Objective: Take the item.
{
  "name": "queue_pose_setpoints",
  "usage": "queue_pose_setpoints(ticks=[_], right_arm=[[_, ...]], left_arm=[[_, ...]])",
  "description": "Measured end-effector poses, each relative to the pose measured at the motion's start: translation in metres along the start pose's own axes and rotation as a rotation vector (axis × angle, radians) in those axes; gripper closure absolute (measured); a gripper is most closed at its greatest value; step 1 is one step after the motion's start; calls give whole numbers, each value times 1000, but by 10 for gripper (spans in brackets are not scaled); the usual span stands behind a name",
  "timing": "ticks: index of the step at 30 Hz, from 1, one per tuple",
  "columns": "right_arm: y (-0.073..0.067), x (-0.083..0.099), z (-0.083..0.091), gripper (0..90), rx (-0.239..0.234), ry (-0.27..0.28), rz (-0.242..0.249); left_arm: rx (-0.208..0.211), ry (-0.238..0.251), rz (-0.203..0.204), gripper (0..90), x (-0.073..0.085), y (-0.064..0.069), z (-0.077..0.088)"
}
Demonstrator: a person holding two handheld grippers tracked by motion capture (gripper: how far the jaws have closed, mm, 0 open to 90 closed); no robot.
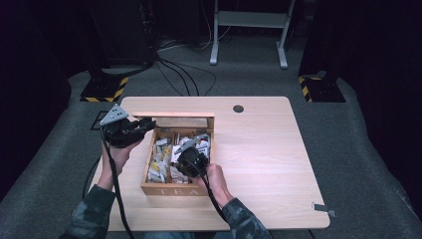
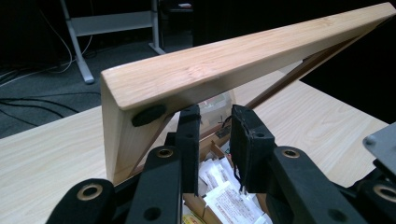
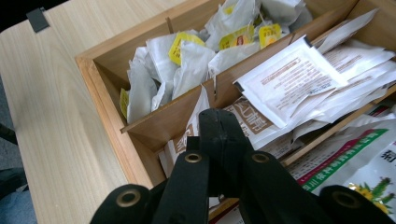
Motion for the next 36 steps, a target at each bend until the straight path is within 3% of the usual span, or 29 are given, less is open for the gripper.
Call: queue_pose_setpoints(ticks=[7, 9, 18, 21, 26, 36], right_arm=[[-1, -5, 9, 900, 0, 45, 5], [0, -8, 11, 900, 6, 62, 27], [3, -12, 28, 900, 20, 82, -19], [5, -15, 34, 900, 23, 111, -31], [10, -20, 43, 900, 32, 139, -7], [17, -25, 68, 900, 52, 189, -27]], left_arm=[[-2, 0, -1, 726, 0, 0, 0], [-2, 0, -1, 726, 0, 1, 0], [1, 2, -3, 726, -1, 1, 1], [3, 2, -4, 726, -1, 1, 1], [1, 4, -4, 727, -1, 0, 1], [-2, 8, -6, 727, -3, 0, 1]])
Point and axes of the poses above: each handheld gripper's, and its own axes: z roughly backward along the jaws, x roughly out of its underside, y roughly to its right, the point moved 8 cm from there along -z, roughly forward along the jaws, and after that the axes turned 15 degrees about -z, right-handed, at the moved point
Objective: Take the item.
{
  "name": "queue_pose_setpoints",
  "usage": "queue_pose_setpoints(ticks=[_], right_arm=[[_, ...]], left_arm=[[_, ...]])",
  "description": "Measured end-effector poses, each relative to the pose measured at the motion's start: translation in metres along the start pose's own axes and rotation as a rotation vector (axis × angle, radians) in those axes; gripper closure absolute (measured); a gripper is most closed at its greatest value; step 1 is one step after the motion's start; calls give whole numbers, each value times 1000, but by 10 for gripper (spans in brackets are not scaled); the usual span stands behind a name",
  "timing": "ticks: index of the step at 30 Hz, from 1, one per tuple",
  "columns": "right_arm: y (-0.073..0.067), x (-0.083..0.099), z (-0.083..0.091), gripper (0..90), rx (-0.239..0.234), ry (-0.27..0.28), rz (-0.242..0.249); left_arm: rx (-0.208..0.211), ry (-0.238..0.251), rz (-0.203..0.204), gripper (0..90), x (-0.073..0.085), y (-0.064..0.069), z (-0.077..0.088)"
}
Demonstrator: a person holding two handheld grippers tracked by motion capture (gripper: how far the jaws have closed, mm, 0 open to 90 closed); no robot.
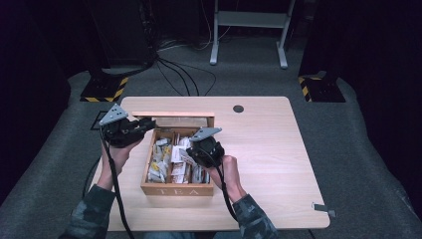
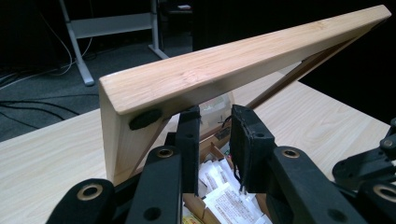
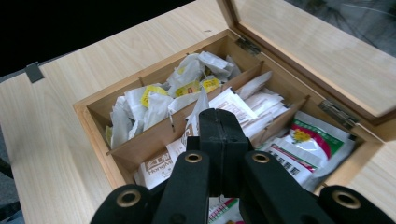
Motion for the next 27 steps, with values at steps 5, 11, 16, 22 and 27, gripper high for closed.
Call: queue_pose_setpoints(ticks=[5, 11, 16, 22, 27], right_arm=[[8, 0, 12, 900, 23, 19, -4], [21, 0, 29, 900, 53, 49, -8], [34, 4, 42, 900, 79, 70, -26], [49, 11, 54, 900, 109, 83, -55], [60, 15, 62, 900, 129, 91, -69]], left_arm=[[3, 0, 2, 727, 0, 0, 0], [3, 1, 1, 728, 1, 0, 0], [2, 2, 0, 728, 0, 0, 0], [1, 3, 0, 728, 0, 0, 0], [-1, 3, -2, 728, 0, 0, 0]])
Point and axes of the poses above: each handheld gripper's, and its own axes: z roughly backward along the jaws, x roughly out of its underside, y roughly to its right, the point moved 8 cm from there along -z, roughly forward along the jaws, and after that the axes turned 15 degrees about -z, right-handed, at the moved point
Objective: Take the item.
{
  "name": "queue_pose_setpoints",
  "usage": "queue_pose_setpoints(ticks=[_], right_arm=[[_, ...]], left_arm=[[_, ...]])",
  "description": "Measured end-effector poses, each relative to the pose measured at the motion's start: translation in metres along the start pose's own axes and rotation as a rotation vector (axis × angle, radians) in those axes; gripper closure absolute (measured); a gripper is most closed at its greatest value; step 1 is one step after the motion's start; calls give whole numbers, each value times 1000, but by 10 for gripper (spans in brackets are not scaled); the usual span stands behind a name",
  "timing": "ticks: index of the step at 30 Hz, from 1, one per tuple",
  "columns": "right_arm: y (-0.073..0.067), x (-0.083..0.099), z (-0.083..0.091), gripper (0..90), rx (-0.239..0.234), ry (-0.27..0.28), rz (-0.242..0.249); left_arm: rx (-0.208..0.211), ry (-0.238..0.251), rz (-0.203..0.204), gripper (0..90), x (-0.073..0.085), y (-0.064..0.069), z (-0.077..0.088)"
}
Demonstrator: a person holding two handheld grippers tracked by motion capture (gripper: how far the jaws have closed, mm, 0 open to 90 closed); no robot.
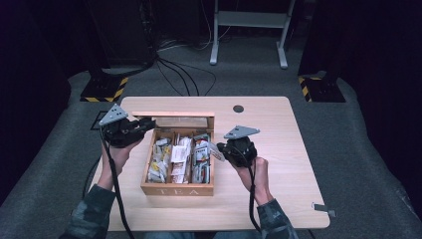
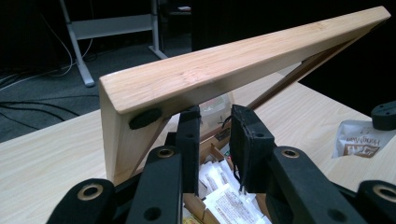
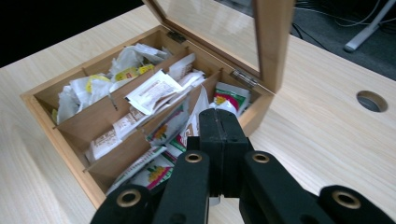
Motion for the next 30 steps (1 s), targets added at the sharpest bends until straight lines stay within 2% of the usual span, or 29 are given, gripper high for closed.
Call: queue_pose_setpoints(ticks=[1, 2, 3, 8, 19, 30], right_arm=[[2, 0, 1, 900, 2, 2, 7], [3, 1, 3, 900, 13, 4, -11], [7, 2, 5, 900, 18, 6, 2], [22, 7, 13, 900, 51, 15, -32], [68, 30, 31, 900, 139, 15, -103], [105, 53, 28, 900, 207, -4, -166]], left_arm=[[0, 0, 0, 728, 0, 0, 0], [0, -1, -1, 728, 0, 0, 0], [1, -2, -1, 728, 0, 0, 0], [2, -2, 0, 728, 0, 0, 0], [0, -1, -2, 728, 1, 1, 1], [1, -1, -5, 728, 1, 1, 1]])
Point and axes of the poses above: each handheld gripper's, and its own axes: z roughly backward along the jaws, x roughly out of its underside, y roughly to its right, the point moved 8 cm from there along -z, roughly forward along the jaws, and after that the axes turned 15 degrees about -z, right-handed, at the moved point
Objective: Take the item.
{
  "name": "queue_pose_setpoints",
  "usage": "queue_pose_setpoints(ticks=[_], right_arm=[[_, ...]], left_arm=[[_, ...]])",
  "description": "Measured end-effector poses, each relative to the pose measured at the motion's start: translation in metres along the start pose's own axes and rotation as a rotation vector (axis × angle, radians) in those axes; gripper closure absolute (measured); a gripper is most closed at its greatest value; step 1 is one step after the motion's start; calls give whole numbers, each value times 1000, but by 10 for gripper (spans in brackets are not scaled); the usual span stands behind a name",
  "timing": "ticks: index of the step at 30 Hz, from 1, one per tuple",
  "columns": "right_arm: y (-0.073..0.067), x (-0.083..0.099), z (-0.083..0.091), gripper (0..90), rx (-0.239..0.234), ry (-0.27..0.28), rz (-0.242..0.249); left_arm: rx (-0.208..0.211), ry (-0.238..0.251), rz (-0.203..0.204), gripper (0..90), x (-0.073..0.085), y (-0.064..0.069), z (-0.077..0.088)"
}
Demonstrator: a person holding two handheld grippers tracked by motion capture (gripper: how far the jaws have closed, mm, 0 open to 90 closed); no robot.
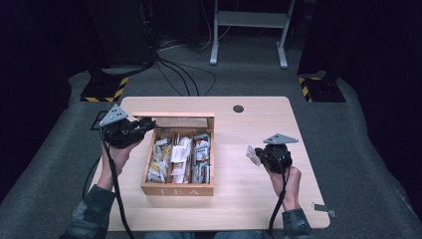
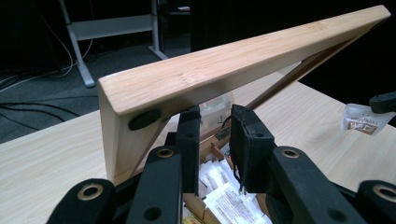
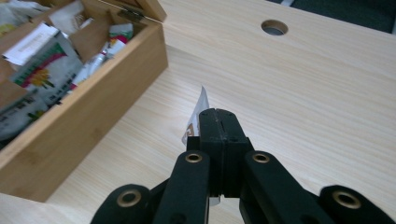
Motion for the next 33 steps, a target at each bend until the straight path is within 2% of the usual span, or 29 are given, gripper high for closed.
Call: queue_pose_setpoints(ticks=[7, 8, 9, 19, 24, 28, 33], right_arm=[[15, 6, -10, 900, 28, -7, -18], [17, 7, -11, 900, 34, -8, -33], [20, 8, -13, 900, 39, -12, -20], [44, 23, -36, 900, 79, -47, -86], [52, 29, -49, 900, 77, -77, -126], [59, 31, -57, 900, 98, -83, -131], [72, 35, -66, 900, 122, -95, -177]], left_arm=[[1, 1, -2, 728, 0, 0, 0], [1, 1, -2, 728, 0, 0, 0], [2, 1, -1, 728, 0, 0, 0], [3, 0, -3, 728, 0, 1, 0], [1, 3, -4, 728, 0, 1, 0], [1, 3, -5, 728, 0, 0, -1], [2, 2, -8, 728, 0, 0, -1]])
Point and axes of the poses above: each handheld gripper's, and its own axes: z roughly backward along the jaws, x roughly out of its underside, y roughly to its right, the point moved 8 cm from there along -z, roughly forward along the jaws, and after that the axes turned 15 degrees about -z, right-handed, at the moved point
